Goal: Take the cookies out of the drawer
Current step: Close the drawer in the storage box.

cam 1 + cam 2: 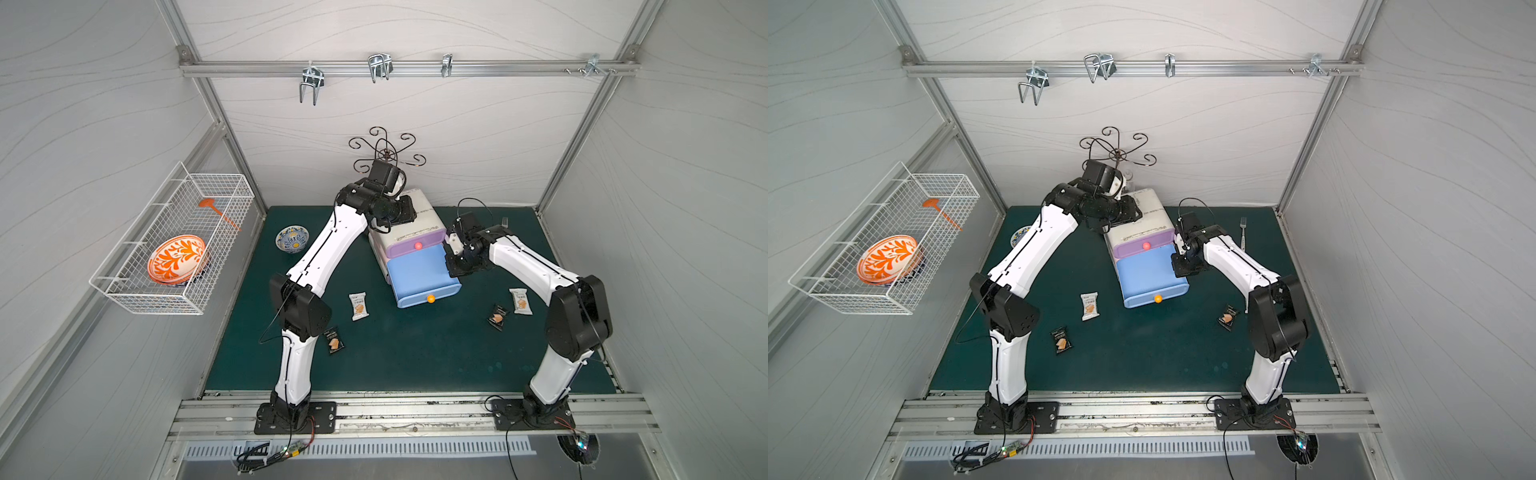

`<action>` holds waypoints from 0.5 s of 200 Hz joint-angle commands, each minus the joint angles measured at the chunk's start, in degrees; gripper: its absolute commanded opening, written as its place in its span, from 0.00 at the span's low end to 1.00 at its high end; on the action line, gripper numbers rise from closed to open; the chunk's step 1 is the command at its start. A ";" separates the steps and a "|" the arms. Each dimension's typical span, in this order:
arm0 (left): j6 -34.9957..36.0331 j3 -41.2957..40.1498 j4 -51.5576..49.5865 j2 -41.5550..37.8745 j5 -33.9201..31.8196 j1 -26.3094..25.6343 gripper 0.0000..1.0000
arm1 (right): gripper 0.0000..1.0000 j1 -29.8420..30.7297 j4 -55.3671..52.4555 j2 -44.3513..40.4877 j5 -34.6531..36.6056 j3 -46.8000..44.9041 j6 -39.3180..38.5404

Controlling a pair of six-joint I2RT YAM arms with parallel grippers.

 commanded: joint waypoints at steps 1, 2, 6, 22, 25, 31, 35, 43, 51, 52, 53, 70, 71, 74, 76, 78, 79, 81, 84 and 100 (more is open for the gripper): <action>0.98 2.26 1.38 3.85 -0.93 -0.56 0.46 | 0.00 0.17 5.06 -0.33 -2.41 -0.04 -1.02; 0.98 2.27 1.39 3.90 -0.93 -0.53 0.46 | 0.00 0.16 5.10 -0.33 -2.45 -0.06 -1.02; 1.07 2.36 1.33 4.31 -0.82 -0.64 0.46 | 0.00 0.16 5.14 -0.34 -2.47 -0.11 -0.95; 1.24 2.08 1.52 5.79 0.07 -0.89 0.46 | 0.00 0.07 5.39 -0.41 -2.67 -0.41 -1.00; 1.41 1.91 1.65 6.02 0.61 -0.95 0.46 | 0.00 0.07 5.48 -0.42 -2.71 -0.54 -0.96; 1.58 1.55 1.76 6.50 1.31 -1.02 0.46 | 0.00 0.07 5.66 -0.42 -2.67 -0.72 -0.97; 1.60 1.22 1.48 6.73 1.31 -1.16 0.46 | 0.00 0.07 5.74 -0.41 -2.66 -0.78 -0.93; 1.75 0.35 1.11 7.08 1.15 -1.26 0.45 | 0.00 0.07 6.08 -0.51 -2.67 -0.96 -0.97; 2.27 -0.90 1.23 7.23 1.83 -1.28 0.45 | 0.00 -0.02 6.52 -0.60 -2.64 -1.19 -0.97; 2.33 -1.07 1.23 7.26 1.86 -1.28 0.45 | 0.00 -0.02 6.54 -0.55 -2.65 -1.16 -0.99; 2.36 -1.24 1.28 7.24 1.87 -1.28 0.45 | 0.00 -0.02 6.55 -0.53 -2.66 -1.14 -0.96; 3.06 -3.84 1.67 7.18 2.72 -1.39 0.44 | 0.00 -0.27 7.06 -0.41 -2.71 -1.38 -1.11; 3.17 -4.03 1.67 7.15 2.74 -1.38 0.44 | 0.00 -0.28 7.12 -0.37 -2.74 -1.39 -1.11; 3.32 -4.39 1.60 7.15 2.72 -1.45 0.44 | 0.00 -0.36 7.19 -0.27 -2.92 -1.39 -1.12; 3.39 -4.58 1.50 7.13 2.68 -1.44 0.44 | 0.00 -0.41 7.28 -0.25 -3.04 -1.39 -1.18; 3.48 -4.71 1.39 7.24 2.56 -1.45 0.44 | 0.00 -0.45 7.33 -0.31 -3.09 -1.39 -1.24; 3.50 -4.73 1.36 7.22 2.53 -1.46 0.44 | 0.00 -0.45 7.38 -0.32 -3.10 -1.46 -1.26; 3.59 -4.84 1.18 7.24 2.50 -1.44 0.44 | 0.00 -0.46 7.46 -0.26 -3.13 -1.47 -1.23; 3.80 -5.11 0.93 7.31 2.49 -1.41 0.44 | 0.00 -0.53 7.62 -0.30 -3.21 -1.59 -1.33; 4.67 -5.80 -0.12 7.67 2.38 -1.41 0.43 | 0.00 -0.76 9.02 -0.55 -3.50 -2.26 -1.83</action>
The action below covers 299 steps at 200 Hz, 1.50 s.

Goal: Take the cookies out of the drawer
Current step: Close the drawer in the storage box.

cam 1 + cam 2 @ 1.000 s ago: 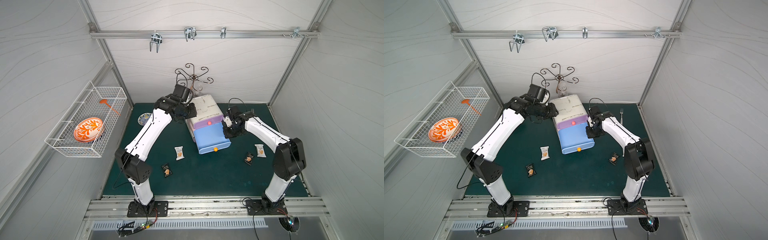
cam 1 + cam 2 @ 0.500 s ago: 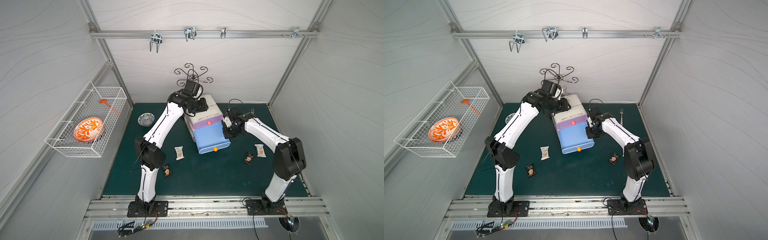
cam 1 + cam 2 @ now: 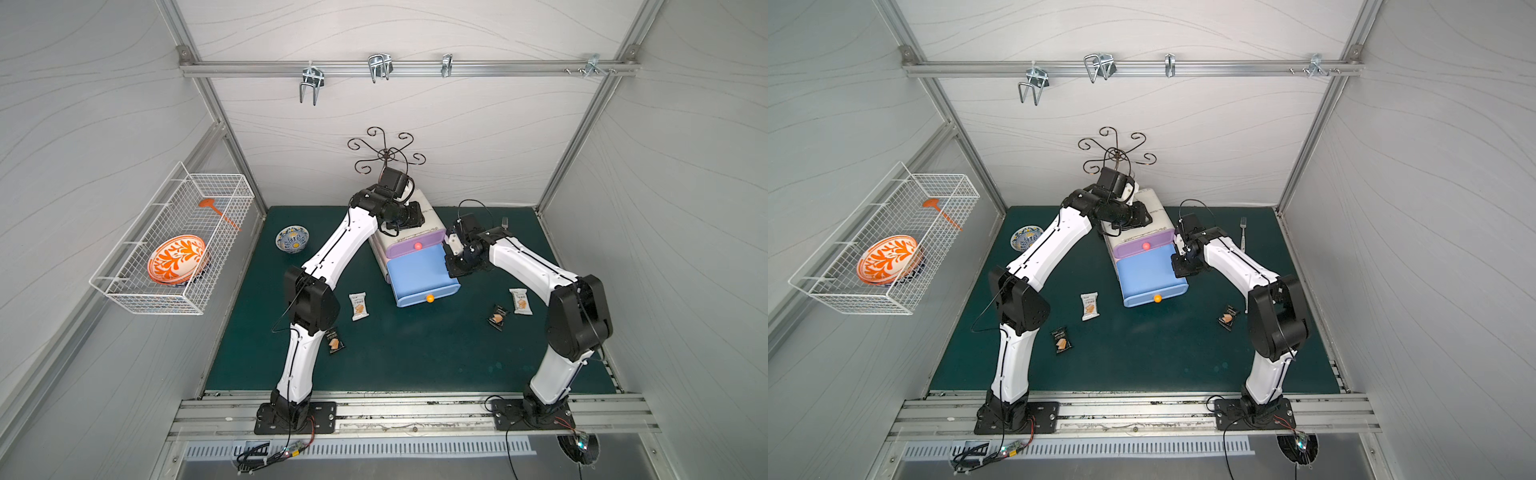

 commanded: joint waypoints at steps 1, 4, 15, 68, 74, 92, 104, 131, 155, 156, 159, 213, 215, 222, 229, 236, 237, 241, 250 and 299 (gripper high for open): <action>2.16 -3.58 -6.20 2.78 -0.03 -0.34 0.43 | 0.00 -0.35 6.28 -0.57 -2.74 -0.63 -1.05; 2.28 -3.80 -6.26 2.82 0.08 -0.37 0.43 | 0.00 -0.49 6.47 -0.58 -3.03 -0.64 -1.06; 2.42 -4.58 -6.19 2.86 0.46 -0.38 0.42 | 0.00 -1.02 7.06 -0.38 -3.70 -0.67 -1.26; 3.56 -6.83 -5.70 2.32 1.17 -0.25 0.41 | 0.00 -2.65 7.79 0.43 -4.25 1.24 -1.00; 3.78 -6.94 -5.80 2.32 1.17 -0.21 0.41 | 0.00 -2.74 7.86 0.53 -4.15 1.45 -0.87; 4.01 -7.70 -5.70 2.23 1.33 -0.01 0.40 | 0.00 -2.92 8.56 1.04 -4.93 1.98 -0.35; 4.17 -8.18 -5.50 2.07 1.36 0.10 0.40 | 0.00 -2.92 8.81 1.82 -5.18 2.72 0.00; 4.71 -8.72 -5.61 2.03 1.51 0.29 0.39 | 0.00 -2.92 9.61 3.11 -5.36 4.57 1.70; 4.80 -9.24 -5.58 1.97 1.90 0.64 0.39 | 0.00 -2.83 11.49 2.32 -5.61 4.63 3.06; 4.84 -9.25 -5.62 1.91 1.93 0.64 0.39 | 0.00 -2.83 11.57 2.27 -5.66 4.68 3.09; 4.96 -9.23 -5.57 1.86 1.95 0.64 0.39 | 0.00 -2.83 11.76 2.18 -5.77 4.73 3.11; 5.67 -9.86 -5.66 1.88 2.74 1.08 0.37 | 0.00 -2.83 12.08 0.97 -5.36 4.72 2.61; 5.68 -9.93 -5.66 1.86 2.75 1.15 0.37 | 0.00 -2.83 12.15 1.05 -5.40 4.86 2.69; 5.61 -10.04 -5.66 1.90 2.82 1.20 0.37 | 0.00 -2.70 12.24 1.54 -5.66 5.34 2.82; 5.58 -10.21 -5.62 1.85 2.87 1.18 0.37 | 0.00 -2.58 12.25 2.14 -5.64 6.09 3.11; 5.68 -10.32 -5.57 1.79 2.86 1.19 0.36 | 0.00 -2.39 12.25 2.78 -5.36 7.08 3.44; 5.68 -10.36 -5.57 1.82 2.85 1.18 0.36 | 0.00 -2.35 12.26 2.85 -5.36 7.18 3.46; 5.68 -10.46 -5.52 1.85 2.90 1.19 0.36 | 0.00 -2.26 12.29 3.16 -5.28 7.75 3.63; 5.75 -10.46 -5.48 1.86 3.00 1.25 0.36 | 0.00 -2.14 12.47 3.91 -5.16 8.92 4.06; 5.64 -11.26 -5.07 2.07 3.84 1.26 0.35 | 0.00 -1.78 12.13 7.90 -5.54 13.53 5.93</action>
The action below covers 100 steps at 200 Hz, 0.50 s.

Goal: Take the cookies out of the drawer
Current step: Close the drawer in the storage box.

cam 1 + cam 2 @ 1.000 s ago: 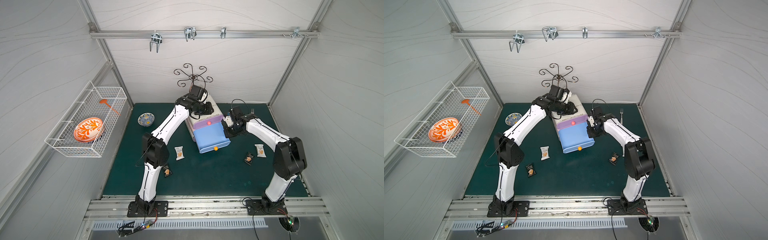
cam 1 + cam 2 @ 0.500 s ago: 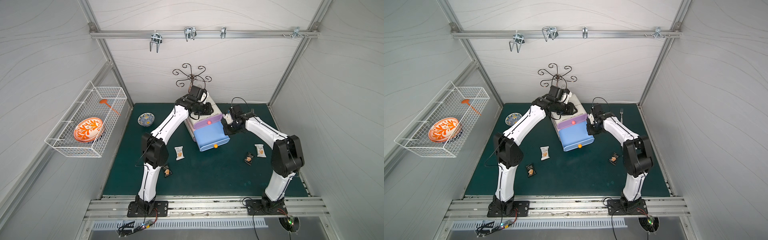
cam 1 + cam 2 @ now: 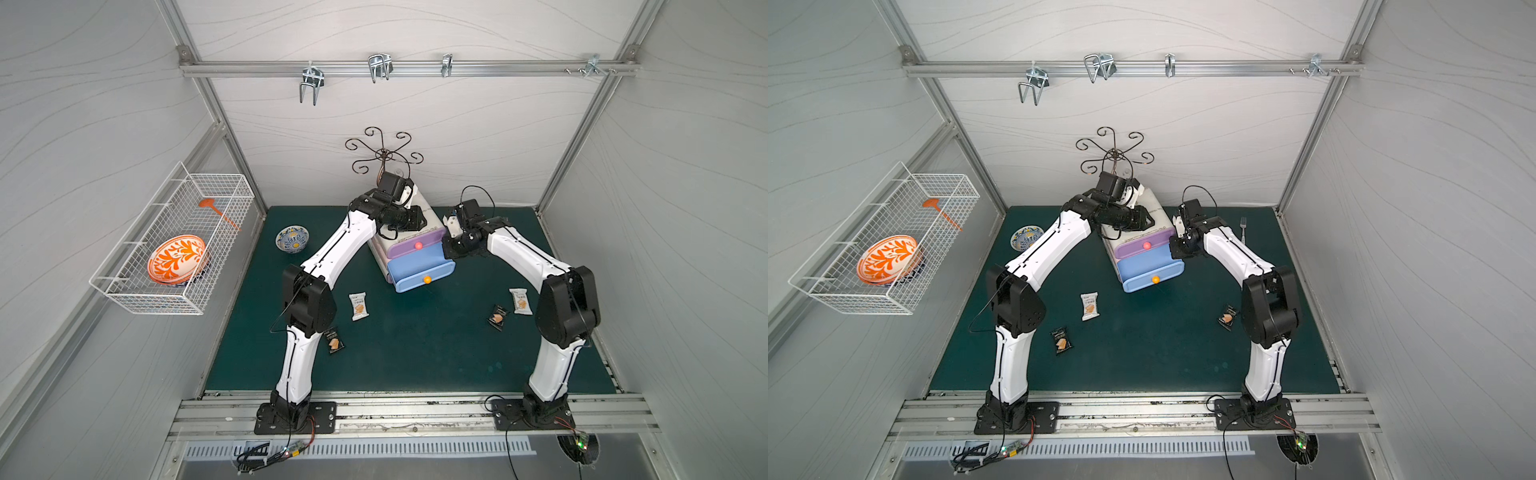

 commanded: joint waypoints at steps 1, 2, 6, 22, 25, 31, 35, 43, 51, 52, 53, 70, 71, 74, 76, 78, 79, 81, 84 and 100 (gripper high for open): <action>0.26 -4.03 -11.07 4.06 -1.62 0.23 0.35 | 0.00 0.65 6.38 1.31 -2.50 3.67 4.06; 0.25 -4.05 -11.06 4.07 -1.61 0.23 0.35 | 0.00 0.65 6.46 1.37 -2.47 3.67 4.04; 0.17 -4.02 -10.97 4.06 -1.47 0.23 0.35 | 0.00 0.80 6.80 1.44 -2.28 3.44 4.26; 0.10 -4.15 -10.90 4.17 -1.42 0.23 0.34 | 0.05 0.74 7.17 1.69 -1.77 2.99 5.29; 0.02 -4.15 -10.96 4.21 -1.42 0.23 0.34 | 0.13 0.78 7.17 1.56 -1.79 2.84 5.38; 0.06 -4.12 -10.92 4.20 -1.42 0.23 0.34 | 0.21 0.74 7.14 1.32 -1.85 2.40 5.42; 0.14 -4.15 -10.93 4.19 -1.42 0.23 0.34 | 0.24 0.74 7.08 1.01 -1.93 1.91 5.43; 0.19 -4.17 -11.01 4.20 -1.47 0.23 0.34 | 0.33 0.76 7.28 -0.13 -1.59 0.79 5.64; 0.23 -4.16 -11.14 4.11 -1.63 0.23 0.34 | 0.41 0.74 7.81 -1.73 -0.72 -0.67 5.90; 0.23 -4.12 -11.19 4.14 -1.66 0.23 0.34 | 0.42 0.74 7.83 -1.91 -0.66 -0.96 5.92; 0.23 -4.10 -11.21 4.16 -1.67 0.23 0.34 | 0.42 0.69 7.93 -2.14 -0.54 -1.11 5.94; 0.23 -4.38 -11.05 4.04 -1.69 0.36 0.34 | 0.53 0.34 8.69 -5.57 -0.29 -4.03 6.19; 0.19 -4.40 -11.05 3.97 -1.69 0.39 0.34 | 0.53 0.32 8.71 -5.81 -0.32 -4.23 6.20; 0.21 -4.44 -11.04 3.98 -1.68 0.42 0.34 | 0.54 0.23 8.71 -6.23 -0.38 -4.64 6.21; 0.16 -4.37 -11.05 3.99 -1.68 0.43 0.34 | 0.54 0.15 8.68 -6.53 -0.55 -4.89 6.21; 0.15 -4.46 -11.05 3.95 -1.68 0.46 0.34 | 0.54 0.06 8.63 -6.81 -0.68 -5.07 6.17; 0.15 -4.44 -11.05 3.98 -1.68 0.43 0.34 | 0.54 0.00 8.59 -7.04 -0.68 -5.18 6.19; 0.10 -4.48 -11.05 3.97 -1.68 0.46 0.34 | 0.55 -0.09 8.46 -7.29 -0.78 -5.34 6.16; 0.06 -4.51 -11.05 3.97 -1.62 0.41 0.34 | 0.55 -0.20 8.30 -7.68 -0.92 -5.65 6.27; -0.21 -4.55 -11.04 3.88 -1.51 0.50 0.34 | 0.55 -0.65 6.86 -10.38 -0.88 -7.55 6.17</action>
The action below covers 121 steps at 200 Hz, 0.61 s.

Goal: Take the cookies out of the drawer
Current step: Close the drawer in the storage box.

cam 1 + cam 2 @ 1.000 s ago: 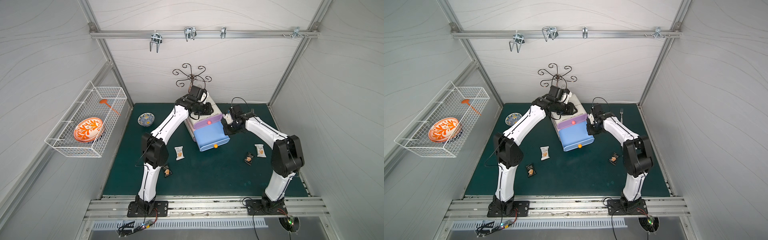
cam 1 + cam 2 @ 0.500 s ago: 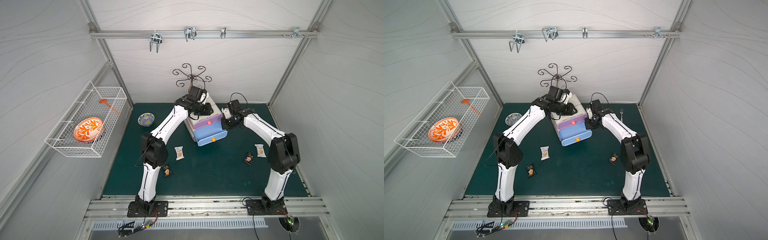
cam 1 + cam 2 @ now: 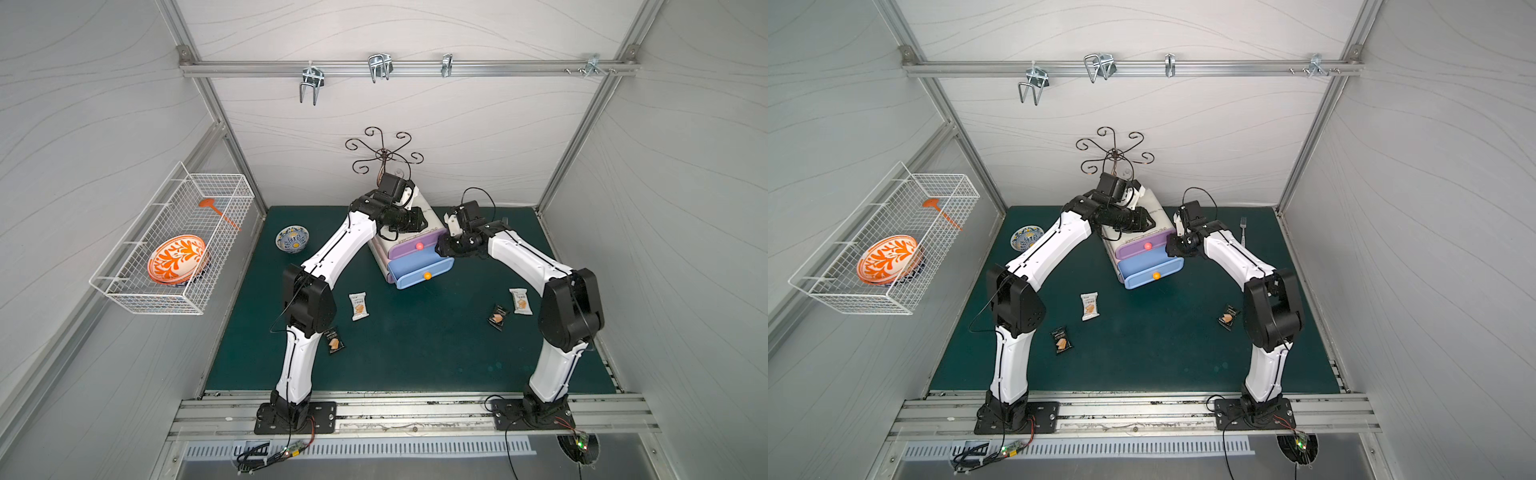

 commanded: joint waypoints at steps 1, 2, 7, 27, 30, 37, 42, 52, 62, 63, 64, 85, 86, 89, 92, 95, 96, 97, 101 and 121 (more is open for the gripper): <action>-0.16 -3.73 -11.37 4.07 -2.69 0.52 0.34 | 0.55 -0.81 0.47 -5.97 -0.61 -1.98 0.73; -0.16 -3.70 -11.38 4.12 -2.71 0.54 0.34 | 0.56 -0.86 0.37 -6.15 -0.63 -2.07 0.72; -0.17 -3.75 -11.34 4.07 -2.62 0.56 0.34 | 0.56 -0.97 -0.25 -7.26 -0.60 -2.93 0.70; -0.14 -3.75 -11.46 4.12 -2.64 0.72 0.34 | 0.56 -1.24 -1.62 -13.43 0.05 -7.81 1.19; -0.08 -3.71 -11.53 4.13 -2.64 0.73 0.34 | 0.56 -1.27 -1.67 -14.60 0.13 -8.69 1.41; -0.06 -3.88 -11.68 4.02 -2.73 0.86 0.34 | 0.56 -1.42 -1.69 -17.27 0.19 -10.91 2.23; 0.01 -3.92 -11.69 4.05 -2.71 0.95 0.34 | 0.56 -1.48 -1.43 -18.83 0.04 -12.36 2.80; -0.05 -4.20 -11.56 3.84 -2.70 1.01 0.34 | 0.52 -1.60 0.31 -22.70 -1.62 -16.60 5.06; -0.10 -4.43 -11.40 3.78 -2.36 1.22 0.34 | 0.35 -1.70 5.13 -26.37 -4.62 -22.20 9.20; -0.13 -4.45 -11.39 3.80 -2.33 1.20 0.34 | 0.33 -1.70 5.73 -26.63 -5.14 -22.73 9.70; -0.10 -4.41 -11.38 3.72 -2.31 1.19 0.34 | 0.31 -1.70 6.29 -26.84 -5.57 -23.44 10.12; -0.11 -4.67 -11.20 3.60 -1.98 1.26 0.34 | 0.03 -1.68 21.67 -29.35 -13.20 -34.77 21.70; -0.09 -4.70 -11.20 3.58 -1.96 1.26 0.34 | 0.03 -1.69 22.70 -29.39 -13.43 -35.21 22.41; -0.08 -4.72 -11.22 3.56 -1.91 1.26 0.34 | 0.02 -1.58 25.10 -29.23 -14.08 -36.68 24.02; -0.10 -4.72 -11.23 3.60 -1.86 1.26 0.34 | 0.01 -1.51 27.86 -29.11 -14.60 -37.84 25.72; -0.15 -4.66 -11.26 3.56 -1.81 1.31 0.34 | 0.01 -1.26 30.46 -28.90 -14.84 -39.19 27.19; -0.20 -4.69 -11.28 3.60 -1.74 1.33 0.34 | 0.00 -1.17 31.18 -28.81 -14.91 -39.66 27.88; -0.14 -4.75 -11.24 3.62 -1.71 1.30 0.34 | 0.00 -1.13 31.85 -28.68 -14.98 -40.08 28.40; -0.16 -4.81 -11.18 3.59 -1.64 1.31 0.34 | 0.00 -0.73 34.79 -28.33 -14.90 -41.36 30.14; -0.12 -4.88 -11.21 3.43 -1.41 1.51 0.34 | 0.00 1.97 42.02 -25.12 -12.33 -43.40 33.78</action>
